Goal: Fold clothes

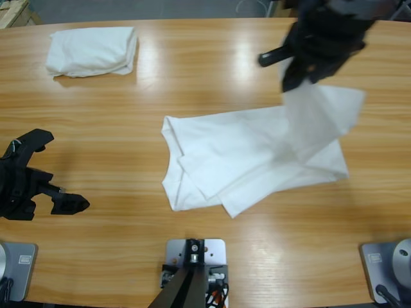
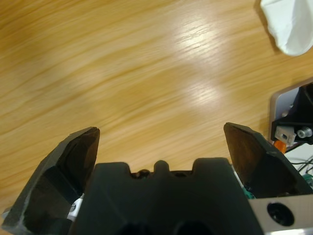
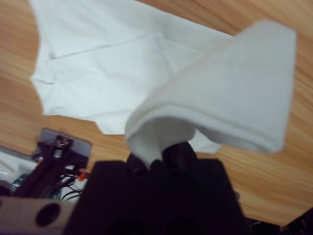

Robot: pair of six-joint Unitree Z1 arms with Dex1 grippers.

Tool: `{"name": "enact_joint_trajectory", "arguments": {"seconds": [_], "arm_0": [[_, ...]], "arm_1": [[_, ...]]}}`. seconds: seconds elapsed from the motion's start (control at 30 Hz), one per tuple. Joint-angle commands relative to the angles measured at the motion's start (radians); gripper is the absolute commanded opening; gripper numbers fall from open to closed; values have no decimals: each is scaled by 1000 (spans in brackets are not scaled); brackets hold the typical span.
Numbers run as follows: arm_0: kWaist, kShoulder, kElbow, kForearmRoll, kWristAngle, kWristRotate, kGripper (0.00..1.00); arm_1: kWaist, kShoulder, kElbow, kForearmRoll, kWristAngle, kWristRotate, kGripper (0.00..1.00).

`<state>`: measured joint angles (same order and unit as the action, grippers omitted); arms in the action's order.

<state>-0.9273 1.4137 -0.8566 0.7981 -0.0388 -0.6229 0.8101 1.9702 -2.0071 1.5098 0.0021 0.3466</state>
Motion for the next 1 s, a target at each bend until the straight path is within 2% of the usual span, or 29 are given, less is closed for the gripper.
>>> {"name": "enact_joint_trajectory", "arguments": {"seconds": [0.03, 0.43, 1.0], "arm_0": [[-7, -20, 62, -18, 17, -12, 991], [-7, -28, 71, -24, 17, -12, 991], [-7, -24, 79, -34, 19, -17, 991]], "arm_1": [[118, 151, -95, 95, 49, 18, 0], [165, 226, -214, 101, 89, 25, 0], [228, 331, -263, 99, 142, 26, 0]]}}
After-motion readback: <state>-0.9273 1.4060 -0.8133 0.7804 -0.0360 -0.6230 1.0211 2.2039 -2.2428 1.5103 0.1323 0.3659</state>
